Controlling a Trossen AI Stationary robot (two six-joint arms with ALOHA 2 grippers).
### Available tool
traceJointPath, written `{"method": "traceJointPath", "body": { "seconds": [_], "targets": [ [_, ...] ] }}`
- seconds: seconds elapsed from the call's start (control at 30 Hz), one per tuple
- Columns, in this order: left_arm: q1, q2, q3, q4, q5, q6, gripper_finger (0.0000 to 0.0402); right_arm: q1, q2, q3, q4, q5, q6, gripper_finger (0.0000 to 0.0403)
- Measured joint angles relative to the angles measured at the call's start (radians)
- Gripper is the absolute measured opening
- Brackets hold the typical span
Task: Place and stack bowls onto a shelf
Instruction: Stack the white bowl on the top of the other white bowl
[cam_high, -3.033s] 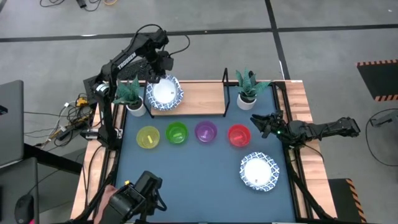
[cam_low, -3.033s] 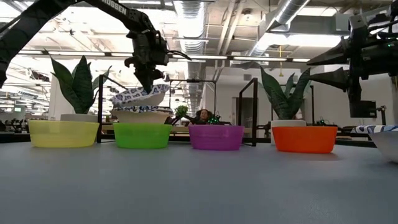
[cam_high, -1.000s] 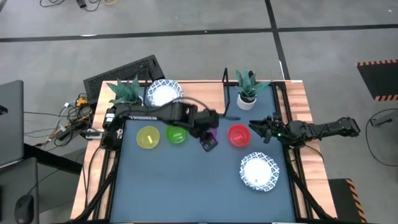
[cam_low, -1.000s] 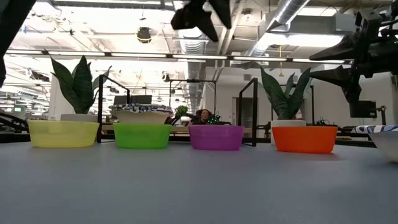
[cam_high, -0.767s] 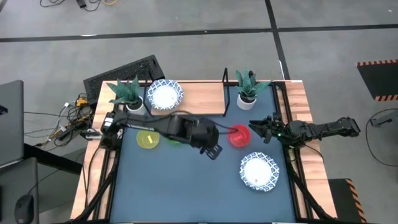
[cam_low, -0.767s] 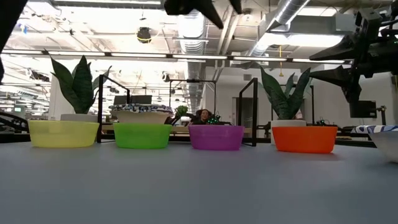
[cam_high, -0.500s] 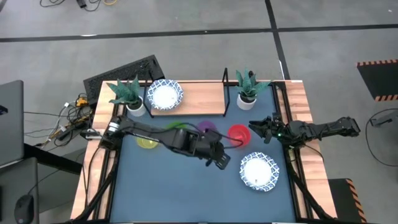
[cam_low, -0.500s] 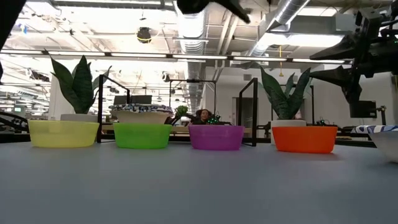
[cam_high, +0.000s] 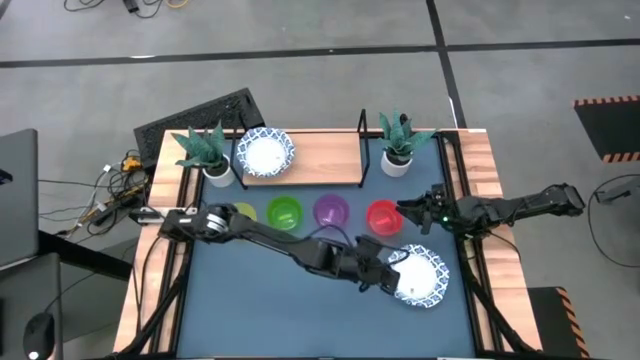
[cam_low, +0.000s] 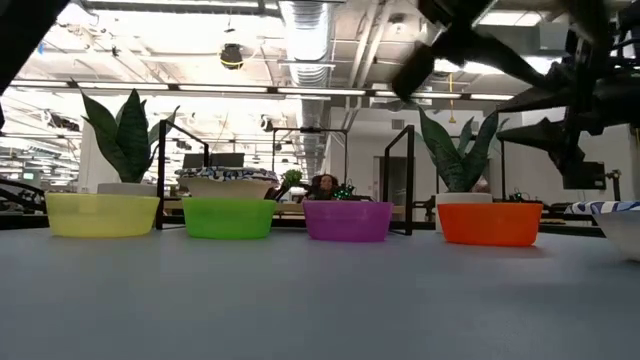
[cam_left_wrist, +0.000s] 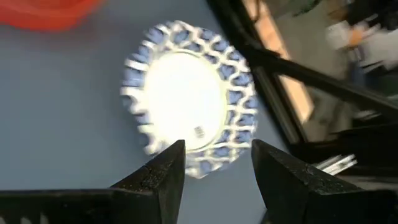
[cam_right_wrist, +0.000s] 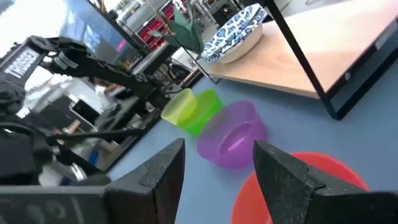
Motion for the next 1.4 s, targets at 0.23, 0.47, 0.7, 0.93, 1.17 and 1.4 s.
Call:
{"method": "traceJointPath", "body": {
  "seconds": [0.23,0.47,0.7,0.93,1.17,1.4],
  "targets": [
    [0.001,0.089,0.0,0.115,-0.028,-0.164,0.0168,-0.005,0.007,0.0,0.004,-0.012,-0.038,0.0215],
    [-0.006,0.098,0.0,0.114,-0.096,-0.216,0.0168,-0.012,0.006,-0.003,0.049,-0.026,-0.064,0.0215],
    [-0.007,0.098,0.0,0.119,-0.128,-0.248,0.0168,-0.012,0.006,-0.003,0.135,-0.065,-0.075,0.0215],
    [-0.011,0.098,0.0,0.109,-0.175,-0.25,0.0168,-0.012,0.006,-0.003,0.133,-0.066,-0.072,0.0215],
    [-0.006,0.098,0.0,0.034,-0.18,-0.239,0.0168,-0.012,0.006,-0.002,0.133,-0.066,-0.072,0.0215],
    [-0.007,0.118,0.002,0.054,-0.16,-0.24,0.0168,-0.012,0.007,-0.001,0.128,-0.065,-0.074,0.0215]
  ]
}}
